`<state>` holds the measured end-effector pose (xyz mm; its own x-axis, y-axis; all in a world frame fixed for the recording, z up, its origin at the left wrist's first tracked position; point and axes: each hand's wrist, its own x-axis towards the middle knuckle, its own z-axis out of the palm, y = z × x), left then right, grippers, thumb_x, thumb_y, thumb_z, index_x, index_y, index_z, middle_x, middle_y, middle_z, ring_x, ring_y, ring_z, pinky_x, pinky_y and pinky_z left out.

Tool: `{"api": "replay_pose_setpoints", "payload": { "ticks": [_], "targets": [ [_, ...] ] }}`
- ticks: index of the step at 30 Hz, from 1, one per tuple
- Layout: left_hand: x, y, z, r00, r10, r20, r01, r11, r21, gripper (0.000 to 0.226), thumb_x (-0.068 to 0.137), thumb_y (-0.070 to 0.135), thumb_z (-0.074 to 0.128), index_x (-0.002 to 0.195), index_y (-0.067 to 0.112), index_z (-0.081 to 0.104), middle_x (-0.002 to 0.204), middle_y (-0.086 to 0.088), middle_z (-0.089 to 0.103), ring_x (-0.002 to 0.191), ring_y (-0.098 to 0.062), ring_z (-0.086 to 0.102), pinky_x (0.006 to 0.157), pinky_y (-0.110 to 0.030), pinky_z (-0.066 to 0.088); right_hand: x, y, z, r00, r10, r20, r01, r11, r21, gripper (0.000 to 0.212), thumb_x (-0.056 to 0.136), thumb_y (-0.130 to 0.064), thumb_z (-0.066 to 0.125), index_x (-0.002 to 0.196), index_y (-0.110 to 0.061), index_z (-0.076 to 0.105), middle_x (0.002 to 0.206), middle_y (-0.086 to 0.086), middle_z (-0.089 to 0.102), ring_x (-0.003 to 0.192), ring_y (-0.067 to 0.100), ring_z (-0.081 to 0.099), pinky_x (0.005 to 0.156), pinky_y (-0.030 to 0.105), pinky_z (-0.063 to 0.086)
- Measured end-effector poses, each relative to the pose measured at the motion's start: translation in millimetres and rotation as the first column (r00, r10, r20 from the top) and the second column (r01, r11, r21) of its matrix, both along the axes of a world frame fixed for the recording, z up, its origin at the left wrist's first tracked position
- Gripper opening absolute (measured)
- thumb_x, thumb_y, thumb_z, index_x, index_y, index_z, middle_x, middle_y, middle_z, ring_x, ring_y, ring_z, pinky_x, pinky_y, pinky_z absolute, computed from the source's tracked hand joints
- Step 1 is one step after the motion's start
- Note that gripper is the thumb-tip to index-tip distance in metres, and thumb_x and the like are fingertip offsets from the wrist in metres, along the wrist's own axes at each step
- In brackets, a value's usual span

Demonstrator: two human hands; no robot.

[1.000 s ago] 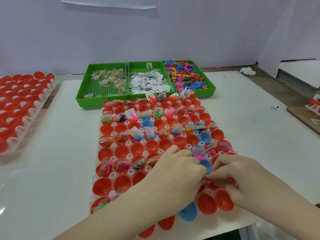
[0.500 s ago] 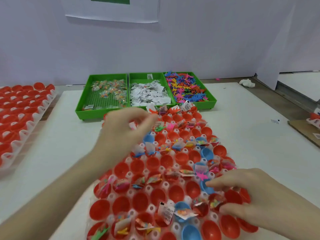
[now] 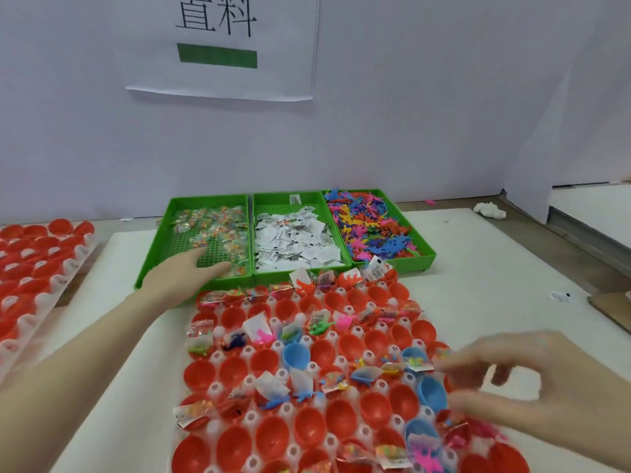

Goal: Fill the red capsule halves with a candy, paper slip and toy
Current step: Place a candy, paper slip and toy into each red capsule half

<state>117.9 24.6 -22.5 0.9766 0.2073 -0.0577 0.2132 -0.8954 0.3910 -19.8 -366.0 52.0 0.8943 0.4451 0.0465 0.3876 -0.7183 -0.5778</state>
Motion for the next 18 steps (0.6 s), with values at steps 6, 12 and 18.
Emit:
{"api": "replay_pose_setpoints", "payload": {
  "ticks": [6, 12, 18],
  "targets": [
    [4.7, 1.2, -6.2, 0.988, 0.049, 0.149, -0.037, 0.996, -0.083, 0.026, 0.086, 0.039, 0.061, 0.104, 0.023, 0.069, 0.125, 0.000, 0.061, 0.088, -0.019, 0.061, 0.068, -0.026, 0.045, 125.1, 33.8, -11.8, 0.937, -0.343, 0.075, 0.318, 0.920, 0.228, 0.006, 0.079, -0.012, 0.071, 0.084, -0.012, 0.074, 0.078, -0.003, 0.071, 0.063, -0.008, 0.058, 0.058, 0.002, 0.039],
    [-0.1, 2.3, -9.6, 0.918, 0.072, 0.389, 0.015, 0.976, -0.215, 0.015, 0.087, 0.022, 0.063, 0.078, 0.012, 0.071, 0.080, -0.002, 0.067, 0.075, -0.017, 0.057, 0.068, -0.028, 0.037, 217.4, 45.3, -41.8, 0.928, -0.371, 0.038, 0.368, 0.898, -0.240, 0.048, 0.089, -0.028, 0.059, 0.130, -0.005, 0.051, 0.133, 0.012, 0.053, 0.120, 0.025, 0.050, 0.096, 0.029, 0.038],
    [-0.8, 5.1, -15.4, 0.947, -0.085, 0.308, 0.030, 0.983, 0.179, 0.043, 0.097, 0.040, 0.031, 0.092, 0.012, 0.062, 0.083, -0.001, 0.050, 0.088, -0.020, 0.045, 0.077, -0.030, 0.030, 235.1, 54.4, -52.4, 0.912, -0.402, 0.084, 0.403, 0.838, -0.368, 0.038, 0.085, -0.032, 0.065, 0.110, -0.003, 0.066, 0.114, 0.013, 0.065, 0.101, 0.025, 0.058, 0.077, 0.030, 0.043]
  ]
}}
